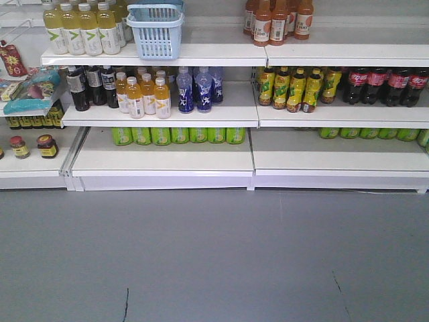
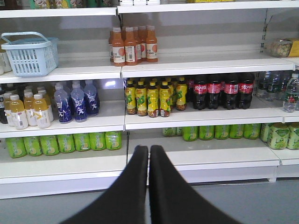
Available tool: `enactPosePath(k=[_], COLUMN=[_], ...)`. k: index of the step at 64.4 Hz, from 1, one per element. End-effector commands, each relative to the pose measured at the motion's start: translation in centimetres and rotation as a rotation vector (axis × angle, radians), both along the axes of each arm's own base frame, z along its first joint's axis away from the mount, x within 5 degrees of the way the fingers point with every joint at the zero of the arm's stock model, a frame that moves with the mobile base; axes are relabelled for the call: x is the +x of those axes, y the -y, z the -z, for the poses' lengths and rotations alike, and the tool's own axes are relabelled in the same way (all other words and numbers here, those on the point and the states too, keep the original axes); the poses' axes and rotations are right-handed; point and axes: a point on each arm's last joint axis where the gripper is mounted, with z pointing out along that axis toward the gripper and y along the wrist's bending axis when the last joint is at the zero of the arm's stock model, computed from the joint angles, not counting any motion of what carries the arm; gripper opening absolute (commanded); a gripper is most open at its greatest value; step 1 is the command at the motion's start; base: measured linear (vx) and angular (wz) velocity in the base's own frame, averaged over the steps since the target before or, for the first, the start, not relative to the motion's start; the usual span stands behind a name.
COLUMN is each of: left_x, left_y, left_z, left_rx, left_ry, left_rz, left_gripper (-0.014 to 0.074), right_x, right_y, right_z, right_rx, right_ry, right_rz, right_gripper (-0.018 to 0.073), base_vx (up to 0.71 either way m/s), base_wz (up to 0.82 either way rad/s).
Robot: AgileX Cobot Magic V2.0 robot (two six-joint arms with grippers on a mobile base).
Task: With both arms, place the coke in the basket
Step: 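Drive the base up to the shelf holding the light-blue basket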
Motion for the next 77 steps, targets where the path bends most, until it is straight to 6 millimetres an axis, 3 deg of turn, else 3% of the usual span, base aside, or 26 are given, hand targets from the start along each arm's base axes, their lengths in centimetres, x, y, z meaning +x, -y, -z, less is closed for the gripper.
enactPosePath(k=[1,77], left_x=[-0.19,-0.19], left_y=[0.14,0.14], left_z=[-1.82,-1.82], left_rx=[-0.014,-0.014], left_ry=[0.113,0.113], left_rz=[0.016,0.016], left_gripper=[-0.0006,-0.0006], right_x=[-0.05,-0.05], right_y=[-0.10,-0.10], right_z=[-0.45,-0.44], right_rx=[-0.022,-0.021], right_ry=[0.072,0.071], right_rz=[-0.009,-0.009], right_gripper=[-0.0005,-0.0005], base_vx=[0.00,0.02], base_wz=[0.00,0.01])
